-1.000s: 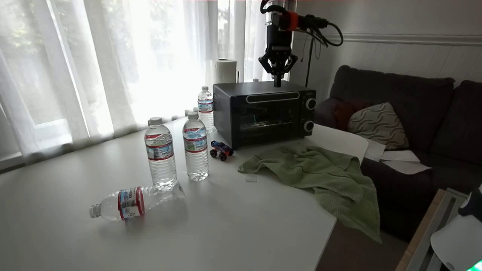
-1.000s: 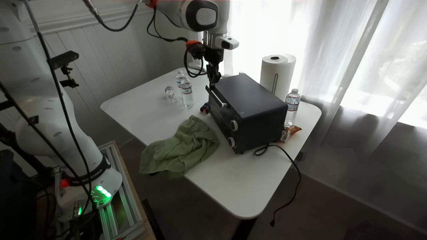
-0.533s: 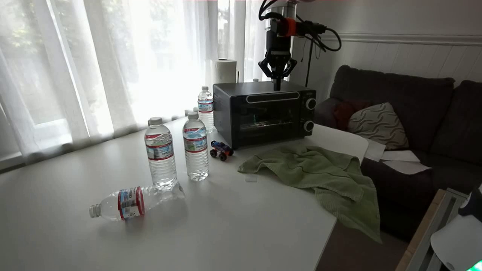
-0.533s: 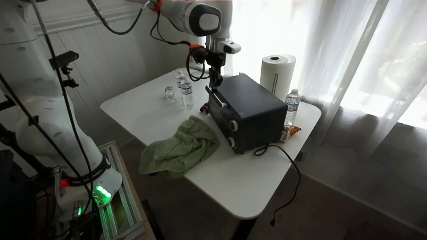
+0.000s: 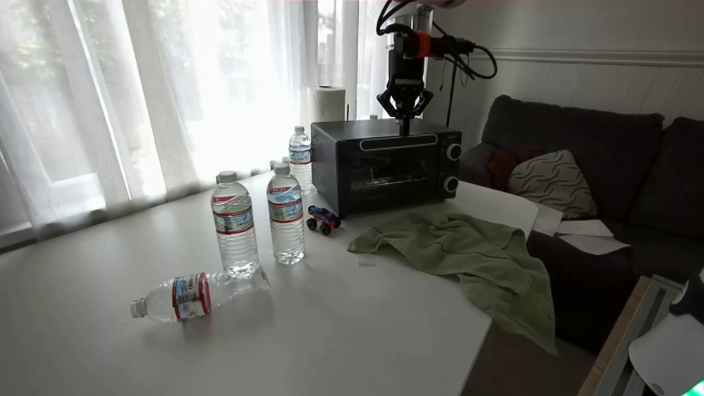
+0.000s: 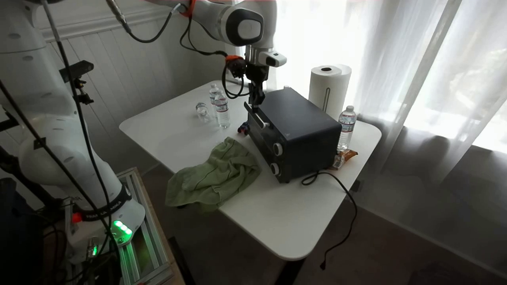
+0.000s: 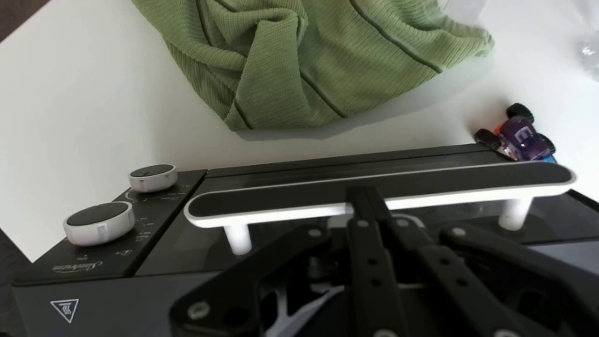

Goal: Open the oven

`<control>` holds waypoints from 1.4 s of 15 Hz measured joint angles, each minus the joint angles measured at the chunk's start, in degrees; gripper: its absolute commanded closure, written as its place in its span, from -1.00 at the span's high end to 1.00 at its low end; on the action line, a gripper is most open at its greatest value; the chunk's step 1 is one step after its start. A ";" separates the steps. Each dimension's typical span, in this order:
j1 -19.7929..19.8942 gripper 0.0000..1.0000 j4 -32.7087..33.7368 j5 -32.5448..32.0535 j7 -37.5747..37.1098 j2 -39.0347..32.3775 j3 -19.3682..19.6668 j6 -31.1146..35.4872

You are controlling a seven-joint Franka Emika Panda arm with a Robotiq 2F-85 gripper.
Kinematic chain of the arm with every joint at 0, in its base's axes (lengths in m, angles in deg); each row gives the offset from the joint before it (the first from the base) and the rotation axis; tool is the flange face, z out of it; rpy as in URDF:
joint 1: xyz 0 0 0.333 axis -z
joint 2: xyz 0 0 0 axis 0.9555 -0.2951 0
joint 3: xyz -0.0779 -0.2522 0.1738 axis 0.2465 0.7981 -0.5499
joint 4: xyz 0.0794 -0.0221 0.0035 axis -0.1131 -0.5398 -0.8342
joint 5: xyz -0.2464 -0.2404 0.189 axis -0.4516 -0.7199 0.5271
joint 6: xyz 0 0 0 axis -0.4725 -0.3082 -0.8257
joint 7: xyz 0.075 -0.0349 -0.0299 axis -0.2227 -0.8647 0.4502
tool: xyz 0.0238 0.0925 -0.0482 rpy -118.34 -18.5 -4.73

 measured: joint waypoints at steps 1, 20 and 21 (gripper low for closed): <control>-0.01 -1.00 0.03 0.00 0.00 -0.03 0.00 -0.08; -0.47 -1.00 -4.29 3.81 0.00 -0.87 -0.46 -10.64; -0.56 -1.00 -5.03 4.40 0.00 -1.03 -0.55 -10.64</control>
